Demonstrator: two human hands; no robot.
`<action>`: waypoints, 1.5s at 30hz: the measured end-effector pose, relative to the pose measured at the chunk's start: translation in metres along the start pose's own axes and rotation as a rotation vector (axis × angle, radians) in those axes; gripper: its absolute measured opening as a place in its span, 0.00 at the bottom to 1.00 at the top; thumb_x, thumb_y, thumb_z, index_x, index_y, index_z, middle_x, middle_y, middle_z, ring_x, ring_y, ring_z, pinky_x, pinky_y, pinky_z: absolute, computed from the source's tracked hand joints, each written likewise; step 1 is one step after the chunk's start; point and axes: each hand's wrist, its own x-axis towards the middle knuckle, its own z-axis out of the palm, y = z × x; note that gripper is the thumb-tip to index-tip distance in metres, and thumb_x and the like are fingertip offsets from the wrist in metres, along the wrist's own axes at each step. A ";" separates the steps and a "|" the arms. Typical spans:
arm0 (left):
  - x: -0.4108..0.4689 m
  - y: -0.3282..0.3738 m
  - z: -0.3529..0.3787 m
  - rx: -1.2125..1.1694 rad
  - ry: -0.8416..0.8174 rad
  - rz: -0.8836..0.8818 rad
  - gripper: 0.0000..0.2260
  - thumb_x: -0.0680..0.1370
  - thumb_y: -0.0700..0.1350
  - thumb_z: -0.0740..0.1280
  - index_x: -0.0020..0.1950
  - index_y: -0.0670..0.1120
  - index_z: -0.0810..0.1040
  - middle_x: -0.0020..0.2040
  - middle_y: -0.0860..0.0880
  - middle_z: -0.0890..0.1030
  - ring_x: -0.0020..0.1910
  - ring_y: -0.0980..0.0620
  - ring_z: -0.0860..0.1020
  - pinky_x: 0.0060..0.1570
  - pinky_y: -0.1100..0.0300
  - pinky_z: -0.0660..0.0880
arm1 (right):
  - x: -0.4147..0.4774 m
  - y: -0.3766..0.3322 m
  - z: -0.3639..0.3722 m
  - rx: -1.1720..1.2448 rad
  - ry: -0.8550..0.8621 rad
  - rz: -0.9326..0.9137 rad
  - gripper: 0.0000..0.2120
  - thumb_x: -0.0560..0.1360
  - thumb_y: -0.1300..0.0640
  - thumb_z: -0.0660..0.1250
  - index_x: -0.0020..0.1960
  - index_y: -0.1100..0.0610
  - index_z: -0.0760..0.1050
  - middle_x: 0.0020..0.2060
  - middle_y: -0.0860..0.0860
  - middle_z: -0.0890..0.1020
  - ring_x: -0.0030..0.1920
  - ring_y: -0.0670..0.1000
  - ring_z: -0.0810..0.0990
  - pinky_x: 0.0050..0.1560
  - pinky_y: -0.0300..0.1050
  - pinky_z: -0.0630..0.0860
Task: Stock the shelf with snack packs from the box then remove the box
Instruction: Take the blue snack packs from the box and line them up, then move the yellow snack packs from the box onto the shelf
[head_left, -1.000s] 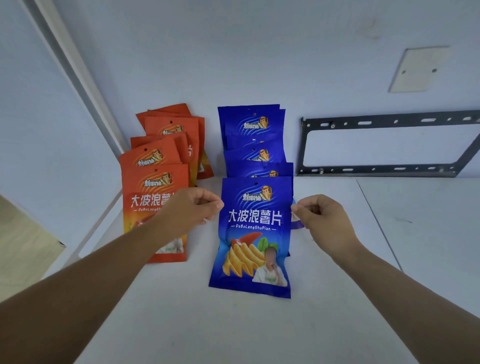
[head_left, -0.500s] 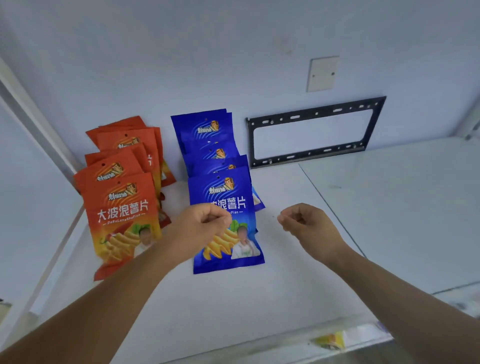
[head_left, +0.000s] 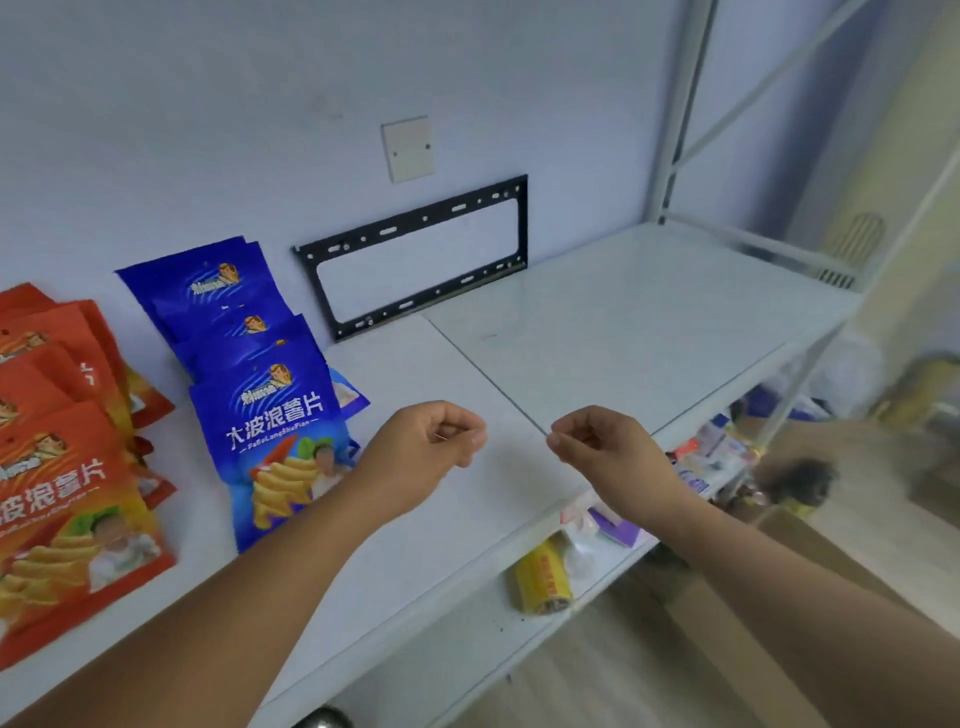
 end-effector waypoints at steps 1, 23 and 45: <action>0.005 0.007 0.014 0.021 -0.033 0.015 0.02 0.78 0.45 0.72 0.48 0.52 0.83 0.44 0.48 0.86 0.40 0.56 0.82 0.38 0.62 0.73 | -0.004 0.005 -0.013 -0.003 0.025 0.007 0.05 0.78 0.48 0.71 0.49 0.49 0.80 0.42 0.46 0.85 0.40 0.44 0.82 0.42 0.38 0.76; 0.094 0.109 0.447 0.181 -0.553 0.068 0.04 0.79 0.44 0.71 0.48 0.55 0.80 0.39 0.54 0.85 0.38 0.59 0.82 0.37 0.66 0.75 | -0.105 0.259 -0.358 0.119 0.510 0.353 0.08 0.78 0.49 0.70 0.46 0.53 0.82 0.38 0.50 0.84 0.36 0.46 0.79 0.42 0.48 0.77; 0.247 0.108 0.662 0.432 -1.096 0.187 0.05 0.77 0.47 0.73 0.52 0.51 0.82 0.44 0.49 0.85 0.42 0.55 0.83 0.40 0.62 0.74 | -0.111 0.385 -0.433 0.221 0.870 0.783 0.08 0.77 0.49 0.71 0.46 0.53 0.83 0.39 0.53 0.86 0.40 0.51 0.83 0.49 0.55 0.80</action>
